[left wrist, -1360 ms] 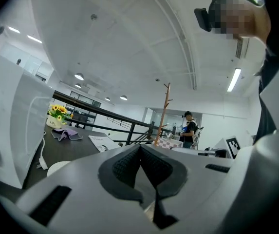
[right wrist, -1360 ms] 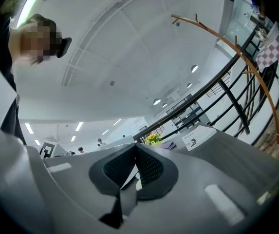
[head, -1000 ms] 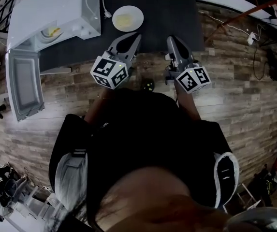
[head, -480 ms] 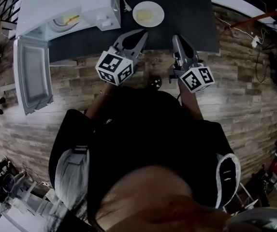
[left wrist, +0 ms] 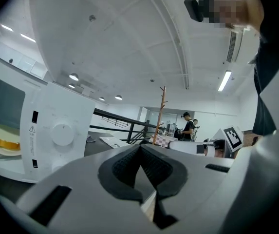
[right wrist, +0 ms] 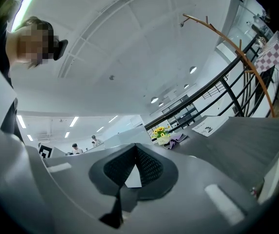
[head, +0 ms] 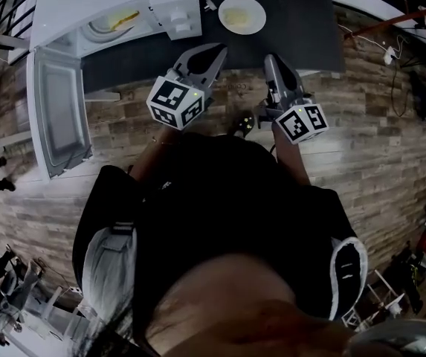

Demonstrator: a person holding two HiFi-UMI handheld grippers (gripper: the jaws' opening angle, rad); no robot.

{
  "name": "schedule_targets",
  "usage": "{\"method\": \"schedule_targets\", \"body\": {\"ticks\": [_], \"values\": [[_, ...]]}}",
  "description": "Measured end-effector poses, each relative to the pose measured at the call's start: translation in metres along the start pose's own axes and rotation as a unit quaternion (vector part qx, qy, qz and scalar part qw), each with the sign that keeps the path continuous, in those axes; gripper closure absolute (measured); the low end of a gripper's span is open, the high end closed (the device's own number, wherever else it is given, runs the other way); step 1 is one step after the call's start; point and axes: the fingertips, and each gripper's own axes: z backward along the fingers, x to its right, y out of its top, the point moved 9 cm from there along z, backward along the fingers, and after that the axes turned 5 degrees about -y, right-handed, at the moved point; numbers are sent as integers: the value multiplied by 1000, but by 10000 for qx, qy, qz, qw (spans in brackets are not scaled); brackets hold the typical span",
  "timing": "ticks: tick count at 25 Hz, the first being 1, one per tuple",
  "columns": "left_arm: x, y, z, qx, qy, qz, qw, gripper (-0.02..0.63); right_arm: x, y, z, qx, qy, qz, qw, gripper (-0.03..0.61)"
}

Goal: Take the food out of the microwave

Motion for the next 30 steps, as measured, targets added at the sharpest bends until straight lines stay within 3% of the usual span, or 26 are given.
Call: {"method": "schedule_targets", "body": {"ticks": [9, 20, 30], "values": [[-4, -1, 57, 64, 29, -24, 10000, 606, -51, -28, 5, -17, 33, 13, 10000, 580], [-15, -6, 164, 170, 630, -44, 9979, 606, -129, -78, -8, -231, 523, -133, 9983, 580], [-19, -1, 215, 215, 1002, -42, 9947, 606, -171, -93, -17, -363, 835, -238, 9956, 580]]}}
